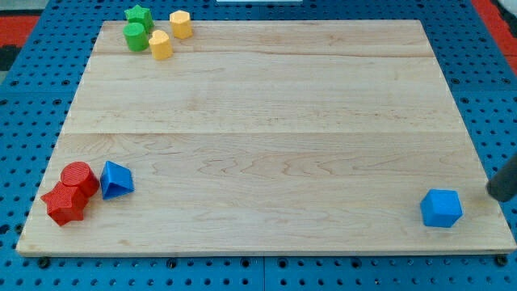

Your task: Slide the blue cube towards bottom left

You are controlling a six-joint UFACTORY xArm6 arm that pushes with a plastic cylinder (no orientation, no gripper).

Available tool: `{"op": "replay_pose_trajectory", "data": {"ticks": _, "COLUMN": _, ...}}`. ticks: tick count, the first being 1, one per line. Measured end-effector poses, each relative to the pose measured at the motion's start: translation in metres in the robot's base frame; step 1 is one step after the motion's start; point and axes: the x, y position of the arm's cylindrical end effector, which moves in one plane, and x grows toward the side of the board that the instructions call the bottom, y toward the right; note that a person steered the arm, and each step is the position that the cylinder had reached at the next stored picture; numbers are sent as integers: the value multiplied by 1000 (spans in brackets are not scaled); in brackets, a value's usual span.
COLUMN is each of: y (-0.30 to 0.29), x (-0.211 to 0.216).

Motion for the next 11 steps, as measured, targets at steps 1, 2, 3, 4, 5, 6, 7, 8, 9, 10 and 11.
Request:
{"op": "replay_pose_trajectory", "data": {"ticks": 1, "y": 4, "x": 5}}
{"op": "replay_pose_trajectory", "data": {"ticks": 2, "y": -17, "x": 16}}
{"op": "replay_pose_trajectory", "data": {"ticks": 3, "y": -87, "x": 16}}
{"op": "replay_pose_trajectory", "data": {"ticks": 4, "y": -125, "x": 16}}
{"op": "replay_pose_trajectory", "data": {"ticks": 5, "y": -96, "x": 23}}
{"op": "replay_pose_trajectory", "data": {"ticks": 6, "y": -104, "x": 38}}
{"op": "replay_pose_trajectory", "data": {"ticks": 7, "y": -155, "x": 36}}
{"op": "replay_pose_trajectory", "data": {"ticks": 8, "y": -214, "x": 20}}
{"op": "replay_pose_trajectory", "data": {"ticks": 9, "y": -260, "x": 14}}
{"op": "replay_pose_trajectory", "data": {"ticks": 10, "y": -222, "x": 7}}
{"op": "replay_pose_trajectory", "data": {"ticks": 11, "y": -252, "x": -11}}
